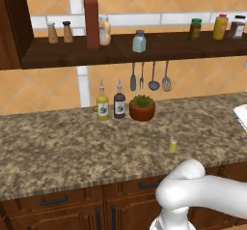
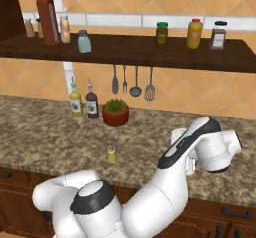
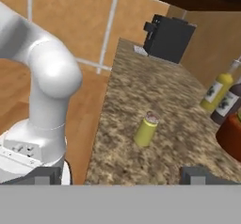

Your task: Put the shaker and condiment bottle from the counter next to their counterparts in the cabinet.

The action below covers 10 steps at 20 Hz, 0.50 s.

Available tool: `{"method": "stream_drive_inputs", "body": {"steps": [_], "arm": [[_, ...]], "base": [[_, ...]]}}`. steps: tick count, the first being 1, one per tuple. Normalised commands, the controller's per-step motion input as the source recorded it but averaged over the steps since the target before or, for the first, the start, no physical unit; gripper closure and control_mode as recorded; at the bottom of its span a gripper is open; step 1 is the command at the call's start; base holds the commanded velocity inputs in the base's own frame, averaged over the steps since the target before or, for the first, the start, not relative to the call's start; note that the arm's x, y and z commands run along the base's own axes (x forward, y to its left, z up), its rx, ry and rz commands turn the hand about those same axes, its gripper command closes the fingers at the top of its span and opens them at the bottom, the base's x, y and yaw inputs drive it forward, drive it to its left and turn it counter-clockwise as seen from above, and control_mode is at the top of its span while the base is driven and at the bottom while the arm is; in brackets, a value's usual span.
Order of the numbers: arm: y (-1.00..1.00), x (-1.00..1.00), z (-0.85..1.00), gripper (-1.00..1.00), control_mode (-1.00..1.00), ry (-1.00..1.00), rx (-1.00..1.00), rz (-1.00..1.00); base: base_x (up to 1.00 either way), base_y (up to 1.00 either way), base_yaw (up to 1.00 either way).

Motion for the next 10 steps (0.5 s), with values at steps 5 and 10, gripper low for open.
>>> {"method": "stream_drive_inputs", "body": {"steps": [5, 10], "arm": [[0.59, -0.08, -0.02, -1.0, -1.0, -0.03, 0.05, 0.0], [0.06, 0.0, 0.0, -1.0, -1.0, 0.01, -0.03, 0.0]], "base": [[0.0, 0.0, 0.0], [0.0, 0.0, 0.0]]}}
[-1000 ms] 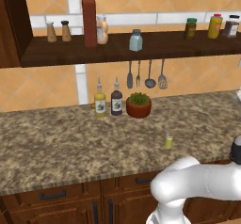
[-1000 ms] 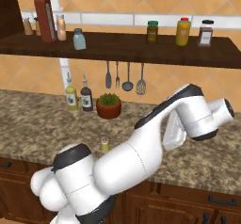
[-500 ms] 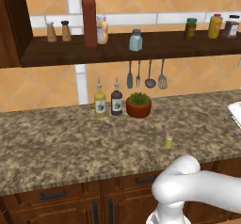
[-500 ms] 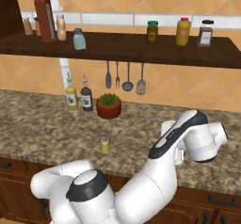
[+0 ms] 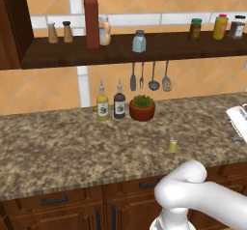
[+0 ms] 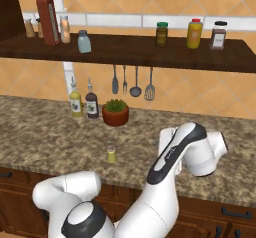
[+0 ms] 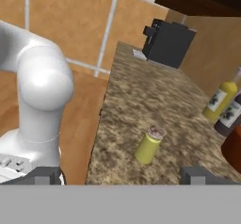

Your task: Put the shaker and condiment bottle from the counter next to their counterparts in the cabinet.

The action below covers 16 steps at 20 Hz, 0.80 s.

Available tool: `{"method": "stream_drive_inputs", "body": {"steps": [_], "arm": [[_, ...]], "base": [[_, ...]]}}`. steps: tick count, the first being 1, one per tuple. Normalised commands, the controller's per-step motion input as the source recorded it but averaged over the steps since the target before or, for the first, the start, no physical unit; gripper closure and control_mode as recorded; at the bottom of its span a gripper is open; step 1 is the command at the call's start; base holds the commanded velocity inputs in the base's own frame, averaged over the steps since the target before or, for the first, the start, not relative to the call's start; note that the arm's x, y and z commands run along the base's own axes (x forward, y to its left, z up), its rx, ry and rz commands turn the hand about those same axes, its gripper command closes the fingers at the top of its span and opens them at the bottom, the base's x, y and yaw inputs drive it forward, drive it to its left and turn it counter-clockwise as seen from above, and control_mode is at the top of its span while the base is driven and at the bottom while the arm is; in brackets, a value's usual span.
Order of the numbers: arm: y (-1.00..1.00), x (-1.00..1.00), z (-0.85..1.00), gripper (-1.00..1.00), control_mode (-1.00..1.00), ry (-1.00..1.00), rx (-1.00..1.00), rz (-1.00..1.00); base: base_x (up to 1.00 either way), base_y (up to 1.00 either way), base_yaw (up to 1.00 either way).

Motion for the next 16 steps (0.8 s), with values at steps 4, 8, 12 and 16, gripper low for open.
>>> {"method": "stream_drive_inputs", "body": {"steps": [4, 8, 12, 16], "arm": [[0.54, 0.0, -0.17, -1.0, -1.0, 0.0, 0.0, 0.0], [0.73, 0.0, -0.25, -1.0, -1.0, 0.0, 0.0, 0.0], [0.33, 0.16, -0.29, -1.0, -1.0, 0.03, 0.0, 0.02], [0.31, 0.19, -0.34, -1.0, -1.0, 0.04, 0.0, 0.04]], "base": [[0.0, 0.0, 0.0], [0.0, 0.0, 0.0], [0.0, 0.0, 0.0], [0.0, 0.0, 0.0]]}}
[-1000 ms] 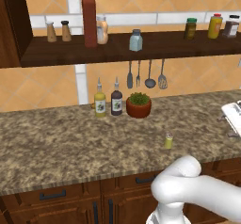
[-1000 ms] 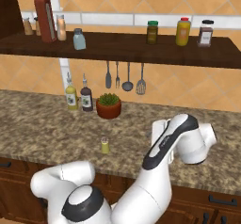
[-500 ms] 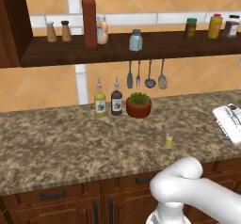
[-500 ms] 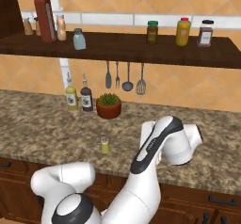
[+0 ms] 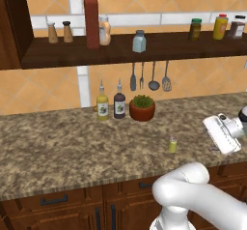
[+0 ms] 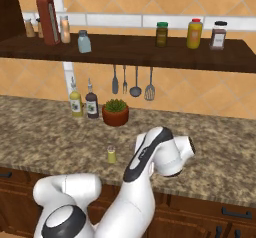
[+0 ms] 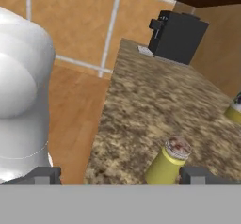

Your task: Put the shaker and condiment bottle from the counter next to their counterparts in the cabinet.

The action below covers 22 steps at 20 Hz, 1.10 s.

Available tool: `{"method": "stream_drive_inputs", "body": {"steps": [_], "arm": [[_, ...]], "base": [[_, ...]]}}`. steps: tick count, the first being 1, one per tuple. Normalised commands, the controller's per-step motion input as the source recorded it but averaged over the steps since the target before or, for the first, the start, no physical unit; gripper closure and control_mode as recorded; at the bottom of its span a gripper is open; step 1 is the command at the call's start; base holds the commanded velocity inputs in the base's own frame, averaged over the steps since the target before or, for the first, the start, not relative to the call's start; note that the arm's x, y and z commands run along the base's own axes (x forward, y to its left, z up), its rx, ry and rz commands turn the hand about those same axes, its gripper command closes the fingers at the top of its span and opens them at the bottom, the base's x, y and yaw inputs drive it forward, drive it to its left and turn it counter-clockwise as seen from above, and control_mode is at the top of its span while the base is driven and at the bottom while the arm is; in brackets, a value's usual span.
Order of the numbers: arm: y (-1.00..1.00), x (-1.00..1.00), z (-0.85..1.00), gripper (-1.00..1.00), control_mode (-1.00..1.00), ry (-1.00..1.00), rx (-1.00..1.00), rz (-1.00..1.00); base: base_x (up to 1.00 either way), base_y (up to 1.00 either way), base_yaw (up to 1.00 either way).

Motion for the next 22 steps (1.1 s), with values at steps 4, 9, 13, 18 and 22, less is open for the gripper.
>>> {"method": "stream_drive_inputs", "body": {"steps": [4, 9, 13, 18, 22], "arm": [[0.11, 0.52, -0.31, -1.0, -1.0, 0.06, 0.02, 0.07], [0.0, 0.57, -0.19, -1.0, -1.0, 0.05, 0.05, 0.09], [0.01, 0.17, -0.21, -1.0, -1.0, 0.01, 0.0, 0.1], [0.0, 0.18, -0.07, -1.0, -1.0, 0.0, 0.02, 0.0], [0.0, 0.58, -0.11, -1.0, -1.0, 0.0, 0.09, 0.0]], "base": [[0.0, 0.0, 0.0], [0.0, 0.0, 0.0], [0.0, 0.0, 0.0], [0.0, 0.0, 0.0], [0.0, 0.0, 0.0]]}}
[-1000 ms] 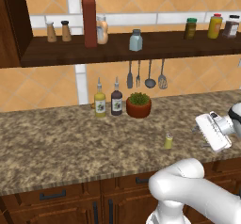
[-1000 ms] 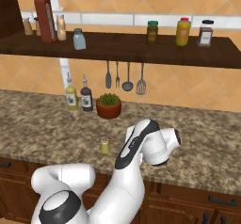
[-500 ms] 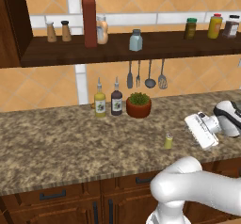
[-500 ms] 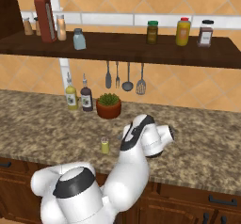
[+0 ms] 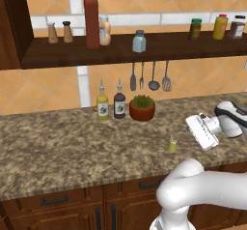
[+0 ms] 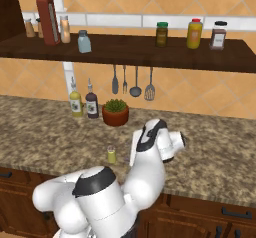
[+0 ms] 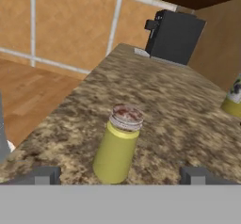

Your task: Put the shaker and condiment bottle from the counter next to their counterparts in the cabinet.

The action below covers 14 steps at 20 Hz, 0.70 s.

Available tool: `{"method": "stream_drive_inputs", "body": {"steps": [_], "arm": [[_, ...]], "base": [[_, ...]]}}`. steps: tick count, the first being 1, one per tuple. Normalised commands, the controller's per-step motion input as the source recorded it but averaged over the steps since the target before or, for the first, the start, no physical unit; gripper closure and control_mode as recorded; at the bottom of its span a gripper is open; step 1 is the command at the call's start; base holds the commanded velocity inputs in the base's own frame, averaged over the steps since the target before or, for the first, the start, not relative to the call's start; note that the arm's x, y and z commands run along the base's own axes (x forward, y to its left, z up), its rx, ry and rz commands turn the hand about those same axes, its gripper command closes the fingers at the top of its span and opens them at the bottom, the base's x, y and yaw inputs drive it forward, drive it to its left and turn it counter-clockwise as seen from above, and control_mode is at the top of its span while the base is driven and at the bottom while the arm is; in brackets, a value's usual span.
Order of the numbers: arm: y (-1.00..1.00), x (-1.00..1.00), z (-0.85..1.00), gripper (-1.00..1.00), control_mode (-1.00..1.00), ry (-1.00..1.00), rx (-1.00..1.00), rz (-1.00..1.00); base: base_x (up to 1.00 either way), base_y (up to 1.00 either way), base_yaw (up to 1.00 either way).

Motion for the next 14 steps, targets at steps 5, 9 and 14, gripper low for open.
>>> {"method": "stream_drive_inputs", "body": {"steps": [5, 9, 14], "arm": [[0.0, 0.36, -0.12, -1.0, -1.0, 0.0, 0.02, 0.0], [-0.02, 0.04, -0.01, -1.0, -1.0, 0.0, 0.0, 0.01], [0.0, -0.12, -0.12, -1.0, -1.0, 0.0, 0.0, 0.0]], "base": [[0.0, 0.0, 0.0], [0.0, 0.0, 0.0], [0.0, 0.0, 0.0]]}}
